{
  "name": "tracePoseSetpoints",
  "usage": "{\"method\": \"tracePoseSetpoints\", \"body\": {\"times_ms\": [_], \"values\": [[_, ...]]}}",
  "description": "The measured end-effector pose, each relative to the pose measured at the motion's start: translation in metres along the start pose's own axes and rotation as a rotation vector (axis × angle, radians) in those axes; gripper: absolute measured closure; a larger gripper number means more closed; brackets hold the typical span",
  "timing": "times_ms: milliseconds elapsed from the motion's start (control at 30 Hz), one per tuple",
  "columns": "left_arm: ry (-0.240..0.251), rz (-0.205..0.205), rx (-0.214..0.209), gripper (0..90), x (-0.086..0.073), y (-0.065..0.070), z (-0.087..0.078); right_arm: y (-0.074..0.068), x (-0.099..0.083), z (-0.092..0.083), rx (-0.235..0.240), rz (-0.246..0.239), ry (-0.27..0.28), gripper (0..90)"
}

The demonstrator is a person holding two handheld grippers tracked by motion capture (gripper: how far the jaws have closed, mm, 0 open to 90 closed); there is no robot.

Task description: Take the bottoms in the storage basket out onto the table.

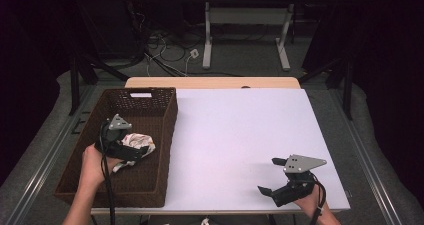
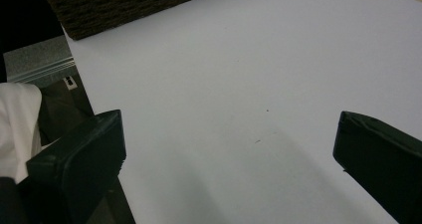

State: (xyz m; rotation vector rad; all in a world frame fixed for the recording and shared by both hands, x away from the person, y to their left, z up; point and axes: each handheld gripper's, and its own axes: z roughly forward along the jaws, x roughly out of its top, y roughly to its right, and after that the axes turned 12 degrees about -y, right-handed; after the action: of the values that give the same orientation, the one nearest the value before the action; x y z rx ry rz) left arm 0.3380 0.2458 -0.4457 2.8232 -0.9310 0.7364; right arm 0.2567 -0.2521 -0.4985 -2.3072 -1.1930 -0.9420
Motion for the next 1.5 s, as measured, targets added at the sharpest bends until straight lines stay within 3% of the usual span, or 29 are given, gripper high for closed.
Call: {"method": "tracePoseSetpoints", "body": {"times_ms": [267, 500, 700, 833, 1233, 1333, 1500], "values": [[-0.044, -0.013, 0.01, 0.0, 0.003, -0.012, 0.006, 0.0, 0.0, 0.0, 0.006, 0.0, -0.003, 0.0], [-0.087, -0.036, -0.009, 0.0, 0.003, -0.024, 0.013, 0.0, 0.0, 0.001, 0.008, 0.002, -0.003, 0.0], [-0.133, -0.033, -0.004, 0.0, 0.004, -0.028, 0.019, 0.0, 0.0, 0.002, 0.009, 0.0, 0.0, 0.0], [-0.169, -0.06, -0.011, 0.0, 0.002, -0.034, 0.026, 0.0, 0.001, 0.001, 0.008, -0.005, -0.002, 0.0], [-0.242, -0.057, 0.007, 0.0, 0.001, -0.04, 0.037, 0.0, 0.001, 0.002, 0.016, 0.001, 0.004, 0.0], [-0.27, -0.07, -0.018, 0.0, 0.0, -0.043, 0.04, -0.001, 0.002, 0.003, 0.016, -0.009, 0.003, 0.0], [-0.289, -0.076, -0.01, 0.0, -0.001, -0.046, 0.043, -0.001, 0.002, 0.003, 0.02, -0.003, -0.003, 0.0]]}}
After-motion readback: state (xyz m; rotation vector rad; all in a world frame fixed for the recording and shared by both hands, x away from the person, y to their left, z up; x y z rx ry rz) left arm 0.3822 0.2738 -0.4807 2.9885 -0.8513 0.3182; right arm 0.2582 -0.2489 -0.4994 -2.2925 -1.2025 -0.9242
